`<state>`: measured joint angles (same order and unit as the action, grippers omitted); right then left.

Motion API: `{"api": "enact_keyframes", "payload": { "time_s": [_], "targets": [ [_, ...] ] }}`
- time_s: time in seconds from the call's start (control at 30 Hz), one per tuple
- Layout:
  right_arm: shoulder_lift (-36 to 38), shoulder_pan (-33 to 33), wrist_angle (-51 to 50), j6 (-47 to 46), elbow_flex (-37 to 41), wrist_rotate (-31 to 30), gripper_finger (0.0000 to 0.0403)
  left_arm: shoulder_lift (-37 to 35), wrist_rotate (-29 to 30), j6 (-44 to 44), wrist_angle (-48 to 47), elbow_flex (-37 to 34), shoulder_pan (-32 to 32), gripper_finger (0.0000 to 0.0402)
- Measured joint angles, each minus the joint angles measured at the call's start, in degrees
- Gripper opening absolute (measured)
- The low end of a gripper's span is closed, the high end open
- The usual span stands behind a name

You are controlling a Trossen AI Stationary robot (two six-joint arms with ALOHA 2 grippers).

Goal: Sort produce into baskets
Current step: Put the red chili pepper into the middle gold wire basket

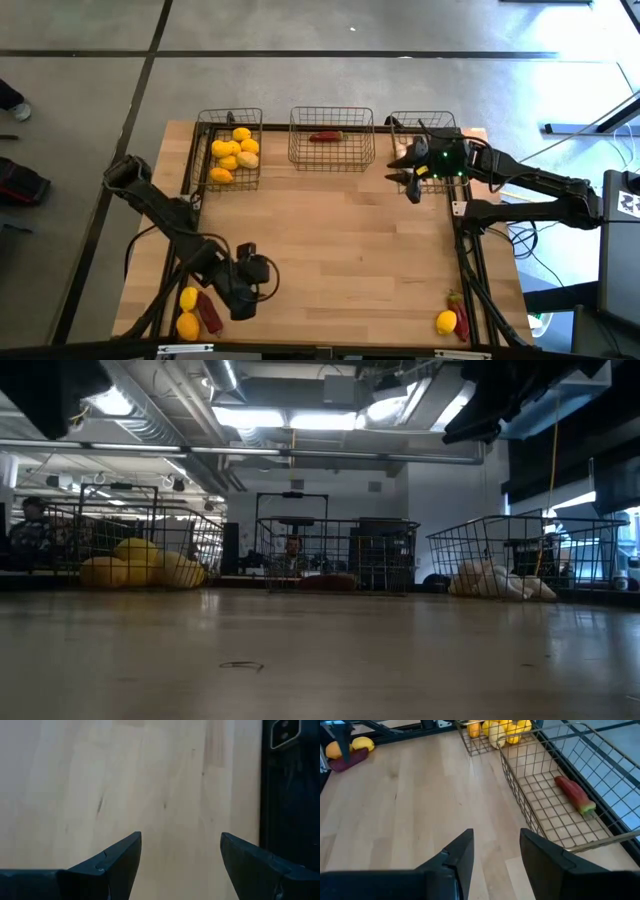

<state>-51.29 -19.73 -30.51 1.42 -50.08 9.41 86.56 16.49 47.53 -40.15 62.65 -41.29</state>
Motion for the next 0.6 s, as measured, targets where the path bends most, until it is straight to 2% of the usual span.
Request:
{"api": "enact_keyframes", "payload": {
  "time_s": [0.27,0.43,0.6],
  "targets": [
    [0.0,-0.1,0.0,0.4,0.0,-1.3,0.0156,0.1,-3.3,3.8,-4.4,0.0,-4.4,0.0265],
    [0.0,-0.1,0.6,0.7,0.0,-1.3,0.0156,0.2,-3.3,0.0,-6.1,-0.2,-7.9,0.0265],
    [0.0,-0.1,0.6,1.7,0.0,-1.3,0.0156,0.2,-3.5,0.3,-5.8,-2.6,-9.9,0.0265]
  ]
}}
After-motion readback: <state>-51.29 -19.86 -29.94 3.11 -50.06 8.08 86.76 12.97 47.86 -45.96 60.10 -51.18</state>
